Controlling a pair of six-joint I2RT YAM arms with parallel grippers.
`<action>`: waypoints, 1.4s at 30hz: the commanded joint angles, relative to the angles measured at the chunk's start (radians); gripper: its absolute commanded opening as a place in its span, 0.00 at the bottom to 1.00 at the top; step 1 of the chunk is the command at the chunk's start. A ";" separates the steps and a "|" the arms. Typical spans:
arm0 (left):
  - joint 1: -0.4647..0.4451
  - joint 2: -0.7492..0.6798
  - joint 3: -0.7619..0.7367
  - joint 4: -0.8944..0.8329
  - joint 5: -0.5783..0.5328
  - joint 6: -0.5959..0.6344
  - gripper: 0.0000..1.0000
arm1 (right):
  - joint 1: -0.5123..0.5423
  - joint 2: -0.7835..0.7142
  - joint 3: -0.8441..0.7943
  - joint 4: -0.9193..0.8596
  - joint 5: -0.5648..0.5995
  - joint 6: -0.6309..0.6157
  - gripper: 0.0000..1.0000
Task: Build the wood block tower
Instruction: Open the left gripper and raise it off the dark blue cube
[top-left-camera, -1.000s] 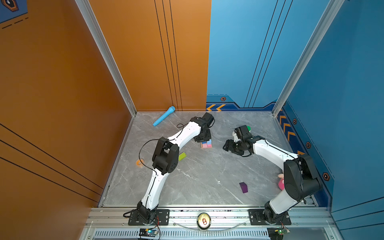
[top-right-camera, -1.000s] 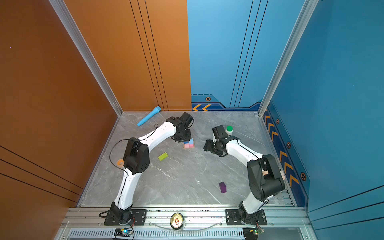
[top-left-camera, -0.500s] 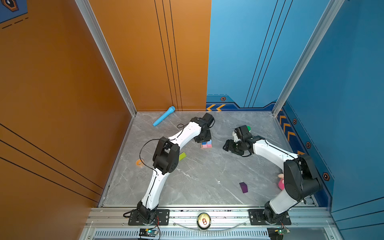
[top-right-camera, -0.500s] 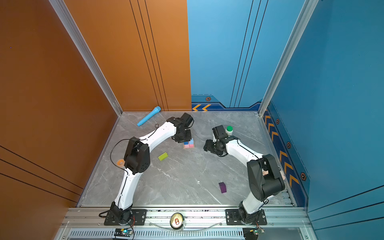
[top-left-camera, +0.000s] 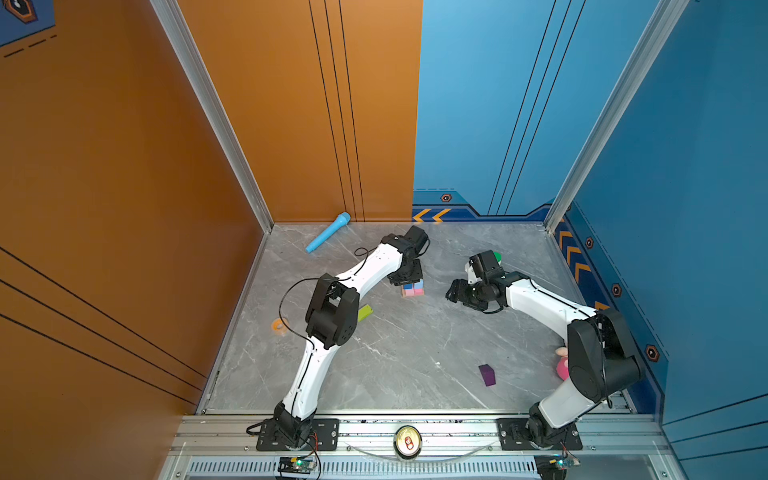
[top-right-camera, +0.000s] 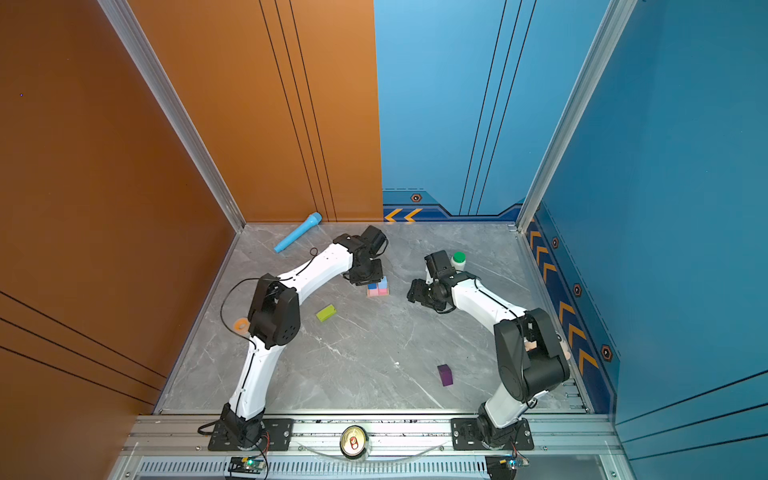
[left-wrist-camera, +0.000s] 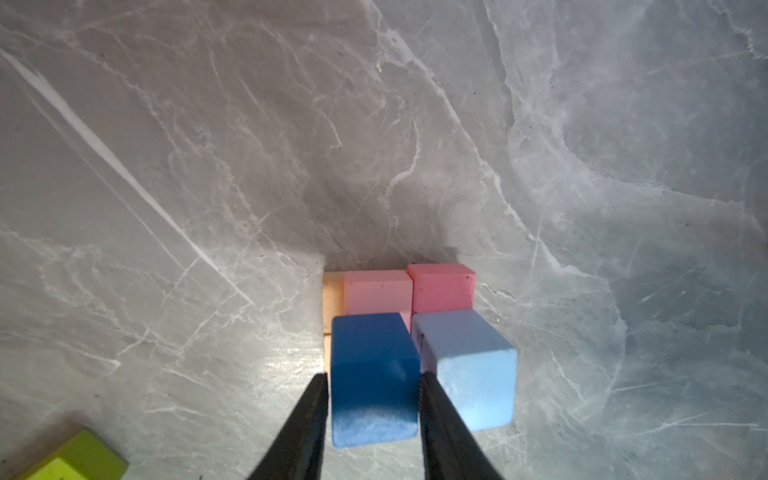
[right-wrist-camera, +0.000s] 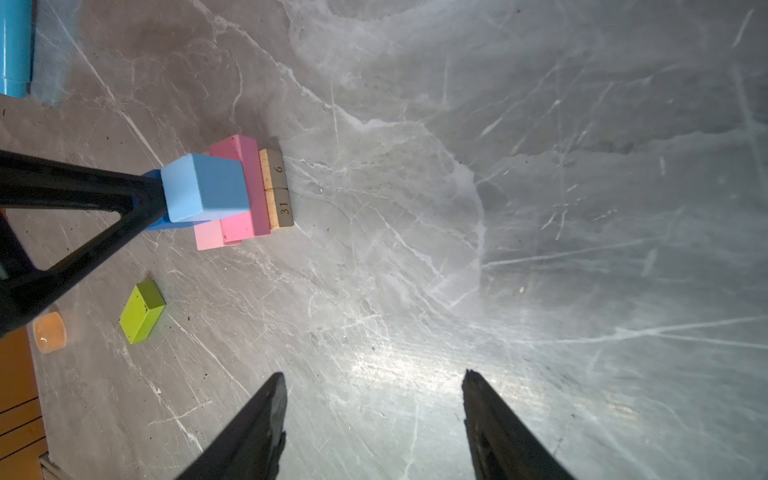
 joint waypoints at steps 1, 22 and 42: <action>0.006 -0.028 0.014 -0.025 -0.005 0.017 0.38 | -0.006 0.005 0.017 -0.021 -0.010 0.006 0.69; 0.003 -0.106 -0.001 -0.024 -0.007 0.031 0.38 | 0.001 -0.005 0.024 -0.022 -0.010 0.011 0.69; 0.077 -0.276 -0.148 0.010 0.106 0.169 0.00 | -0.038 0.119 0.222 -0.035 -0.129 -0.011 0.00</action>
